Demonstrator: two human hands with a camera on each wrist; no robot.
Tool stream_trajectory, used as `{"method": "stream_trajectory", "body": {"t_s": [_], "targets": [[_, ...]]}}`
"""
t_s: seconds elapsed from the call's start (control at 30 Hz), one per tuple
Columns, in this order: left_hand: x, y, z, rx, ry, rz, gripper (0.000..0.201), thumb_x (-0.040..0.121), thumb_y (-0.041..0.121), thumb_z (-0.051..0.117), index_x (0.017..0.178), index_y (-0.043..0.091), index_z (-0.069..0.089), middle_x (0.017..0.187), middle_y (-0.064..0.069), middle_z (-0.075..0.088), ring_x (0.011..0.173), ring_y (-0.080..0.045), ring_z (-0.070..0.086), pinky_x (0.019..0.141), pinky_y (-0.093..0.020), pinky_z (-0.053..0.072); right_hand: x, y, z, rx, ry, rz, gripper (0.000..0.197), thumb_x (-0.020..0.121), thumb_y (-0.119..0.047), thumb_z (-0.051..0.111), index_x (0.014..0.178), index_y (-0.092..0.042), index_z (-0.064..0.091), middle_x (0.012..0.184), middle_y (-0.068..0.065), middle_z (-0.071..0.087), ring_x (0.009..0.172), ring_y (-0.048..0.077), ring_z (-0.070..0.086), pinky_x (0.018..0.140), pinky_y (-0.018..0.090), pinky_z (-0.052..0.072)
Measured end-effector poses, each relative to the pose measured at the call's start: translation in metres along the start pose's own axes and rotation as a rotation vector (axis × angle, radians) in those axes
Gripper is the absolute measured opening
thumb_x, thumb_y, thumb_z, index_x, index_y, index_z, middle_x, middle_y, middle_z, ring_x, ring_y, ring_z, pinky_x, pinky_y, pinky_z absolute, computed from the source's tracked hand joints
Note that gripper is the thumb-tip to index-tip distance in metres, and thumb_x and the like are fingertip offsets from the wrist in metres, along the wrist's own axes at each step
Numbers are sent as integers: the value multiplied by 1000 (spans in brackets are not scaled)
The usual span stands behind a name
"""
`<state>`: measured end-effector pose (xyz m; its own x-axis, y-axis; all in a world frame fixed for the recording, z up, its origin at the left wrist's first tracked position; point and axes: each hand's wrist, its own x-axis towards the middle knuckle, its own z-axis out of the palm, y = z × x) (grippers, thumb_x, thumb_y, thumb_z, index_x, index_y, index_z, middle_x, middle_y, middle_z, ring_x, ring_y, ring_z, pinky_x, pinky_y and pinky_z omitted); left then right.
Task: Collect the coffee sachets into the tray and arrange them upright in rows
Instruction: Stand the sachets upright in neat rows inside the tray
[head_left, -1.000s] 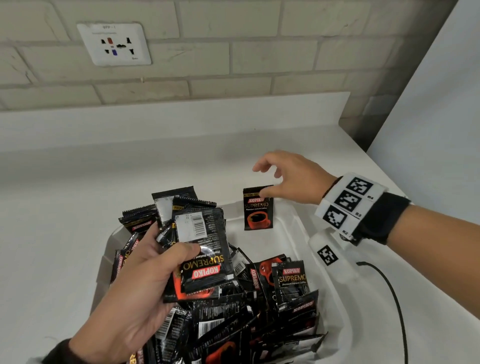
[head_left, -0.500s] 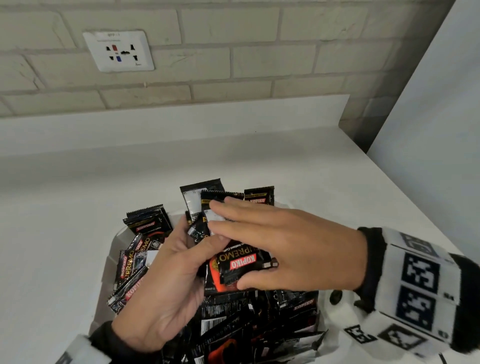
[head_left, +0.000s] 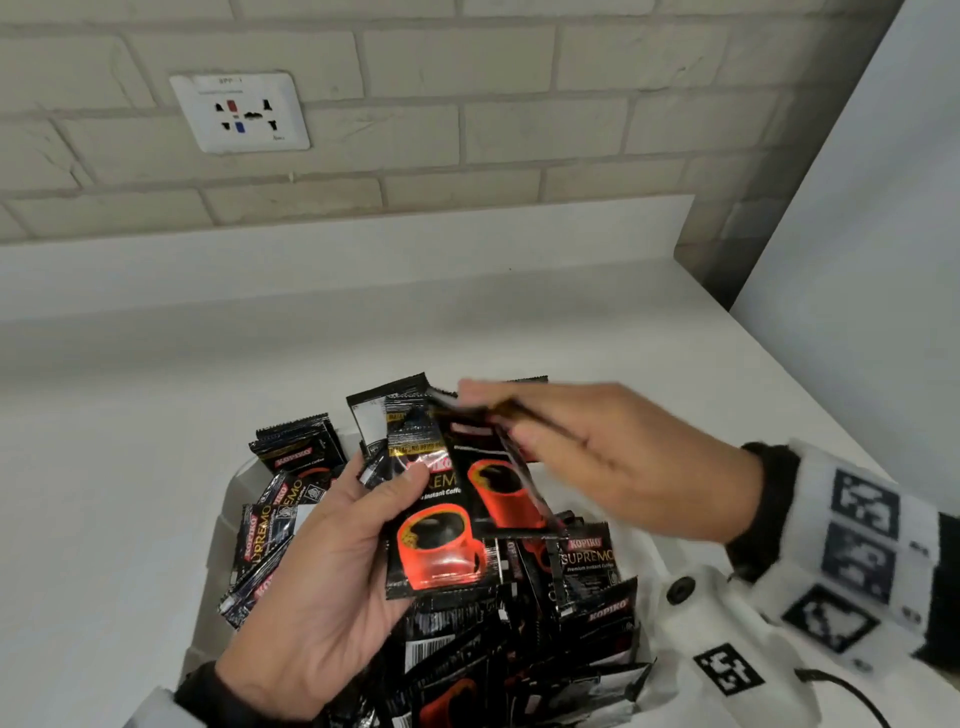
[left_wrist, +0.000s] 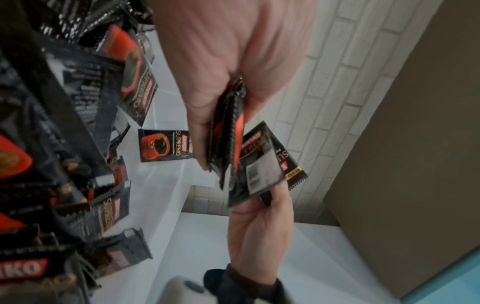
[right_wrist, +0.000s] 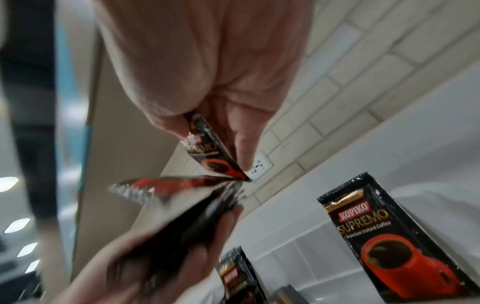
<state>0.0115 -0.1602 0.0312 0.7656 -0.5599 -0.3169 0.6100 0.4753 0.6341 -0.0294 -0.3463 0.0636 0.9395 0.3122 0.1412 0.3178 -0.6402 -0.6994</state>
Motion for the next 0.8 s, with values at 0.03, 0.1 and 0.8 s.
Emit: {"method": "stream_trajectory", "body": {"t_s": [0.03,0.1,0.8], "targets": [[-1,1,2,35,55,14,42,64,1,64,105,10,59,85,-19,73,61,-26,70,45,-38,57,2,2,-6,61,49,65,47,92,-38,31,128,-15,49,122,19,58,112,30,55,96,43,44],[-1,1,6,67,109,35,52,62,0,55,109,24,52,69,-11,73,51,-21,68,37,-35,53,7,6,-17,199,135,200,46,97,-32,34,116,5,53,116,27,55,107,32,58,91,42,50],[-5,19,-9,241,182,67,72,65,5,58,133,23,43,83,-9,71,51,-18,67,39,-34,54,41,60,-22,-228,-8,501,23,76,-20,74,69,-28,54,76,-11,56,62,-2,50,54,8,35]]}}
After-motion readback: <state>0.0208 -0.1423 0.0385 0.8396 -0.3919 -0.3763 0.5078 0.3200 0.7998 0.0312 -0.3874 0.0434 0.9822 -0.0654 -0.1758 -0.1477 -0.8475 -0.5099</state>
